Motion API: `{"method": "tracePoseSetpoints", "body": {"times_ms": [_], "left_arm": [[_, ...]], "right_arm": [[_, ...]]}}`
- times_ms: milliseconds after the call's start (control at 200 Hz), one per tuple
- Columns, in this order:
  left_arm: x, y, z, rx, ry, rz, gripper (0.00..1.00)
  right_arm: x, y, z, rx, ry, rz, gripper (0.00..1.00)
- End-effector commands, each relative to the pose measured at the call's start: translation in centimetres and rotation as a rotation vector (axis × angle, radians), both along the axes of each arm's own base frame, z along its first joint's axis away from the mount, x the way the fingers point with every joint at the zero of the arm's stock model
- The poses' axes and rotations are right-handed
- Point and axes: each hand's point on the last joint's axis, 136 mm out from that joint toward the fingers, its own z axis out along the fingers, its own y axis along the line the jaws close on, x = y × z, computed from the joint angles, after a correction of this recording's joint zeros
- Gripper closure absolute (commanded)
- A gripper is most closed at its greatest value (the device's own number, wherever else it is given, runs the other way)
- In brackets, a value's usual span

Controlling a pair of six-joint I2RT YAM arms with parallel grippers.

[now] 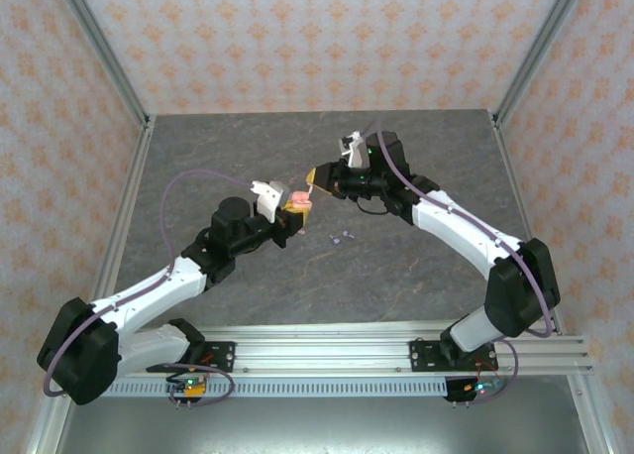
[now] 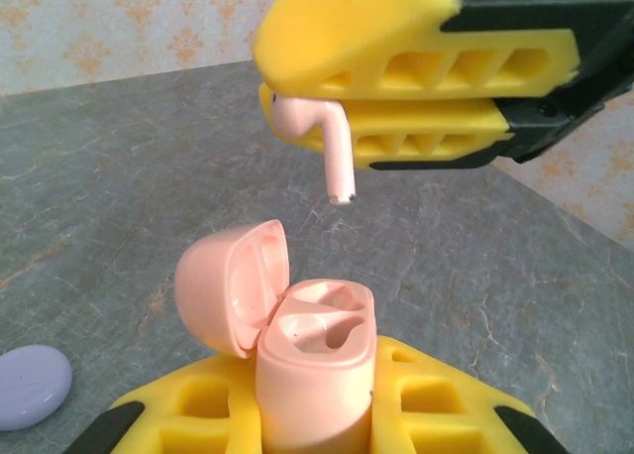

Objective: Insert wireless bluetooth earbuds into charging case

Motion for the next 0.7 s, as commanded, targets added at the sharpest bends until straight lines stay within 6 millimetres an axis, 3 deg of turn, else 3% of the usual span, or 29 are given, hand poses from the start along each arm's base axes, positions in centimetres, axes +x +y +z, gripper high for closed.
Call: {"method": "tracePoseSetpoints", "body": {"times_ms": [0, 696], "left_arm": [[0.81, 0.02, 1.44, -0.021, -0.022, 0.037, 0.85], [1.0, -0.1, 1.72, -0.045, -0.012, 0.043, 0.84]], "right_arm": [[-0.24, -0.07, 2.29, -0.005, -0.078, -0.008, 0.82], [-0.65, 0.34, 1.83, -0.04, -0.093, 0.0, 0.82]]}}
